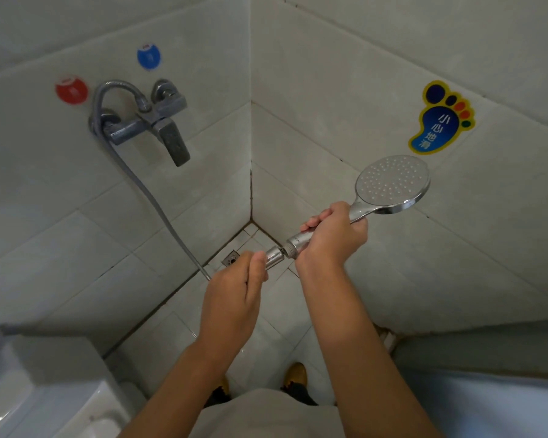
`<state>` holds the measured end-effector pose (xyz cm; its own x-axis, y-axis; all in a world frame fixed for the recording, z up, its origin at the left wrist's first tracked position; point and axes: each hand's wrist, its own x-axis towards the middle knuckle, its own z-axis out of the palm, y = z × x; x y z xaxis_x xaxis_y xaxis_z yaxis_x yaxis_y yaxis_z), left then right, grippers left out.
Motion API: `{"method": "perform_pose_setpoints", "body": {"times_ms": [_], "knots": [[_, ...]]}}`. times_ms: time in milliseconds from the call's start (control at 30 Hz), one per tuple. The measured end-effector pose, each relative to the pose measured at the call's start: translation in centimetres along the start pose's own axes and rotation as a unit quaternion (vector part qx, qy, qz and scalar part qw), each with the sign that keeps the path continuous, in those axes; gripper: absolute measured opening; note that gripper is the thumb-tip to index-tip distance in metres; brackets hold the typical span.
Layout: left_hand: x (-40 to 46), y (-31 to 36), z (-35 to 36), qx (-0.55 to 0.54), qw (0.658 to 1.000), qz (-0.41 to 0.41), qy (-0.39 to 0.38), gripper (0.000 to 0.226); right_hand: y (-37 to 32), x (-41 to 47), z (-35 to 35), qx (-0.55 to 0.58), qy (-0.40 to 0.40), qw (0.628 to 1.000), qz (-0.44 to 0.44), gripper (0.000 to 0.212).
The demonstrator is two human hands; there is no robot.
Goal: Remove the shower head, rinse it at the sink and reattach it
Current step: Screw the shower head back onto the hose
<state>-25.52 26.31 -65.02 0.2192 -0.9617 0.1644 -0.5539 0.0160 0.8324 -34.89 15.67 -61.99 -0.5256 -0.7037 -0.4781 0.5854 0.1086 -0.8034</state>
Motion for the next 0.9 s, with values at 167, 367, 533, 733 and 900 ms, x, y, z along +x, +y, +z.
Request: {"method": "perform_pose_setpoints", "body": {"times_ms": [167,367,533,733,900], "knots": [[0.1,0.5,-0.2,-0.027,0.999,-0.025,-0.003,0.05,-0.4,0.3,0.0,0.002,0.004,1.0,-0.013,0.014],[0.1,0.6,-0.2,-0.016,0.999,-0.022,-0.021,0.051,-0.4,-0.3,0.3,0.002,-0.003,1.0,-0.014,0.013],[0.1,0.5,-0.1,0.002,0.999,-0.026,-0.02,0.043,-0.5,-0.8,0.3,0.0,-0.019,1.0,-0.024,0.012],[0.0,0.7,-0.1,0.012,0.999,-0.03,-0.021,0.038,-0.6,-1.3,0.3,0.007,-0.025,0.998,-0.061,0.009],[0.1,0.5,-0.1,0.021,1.0,-0.012,-0.019,0.05,-0.7,-1.6,0.3,0.021,-0.027,0.997,-0.073,0.009]]}}
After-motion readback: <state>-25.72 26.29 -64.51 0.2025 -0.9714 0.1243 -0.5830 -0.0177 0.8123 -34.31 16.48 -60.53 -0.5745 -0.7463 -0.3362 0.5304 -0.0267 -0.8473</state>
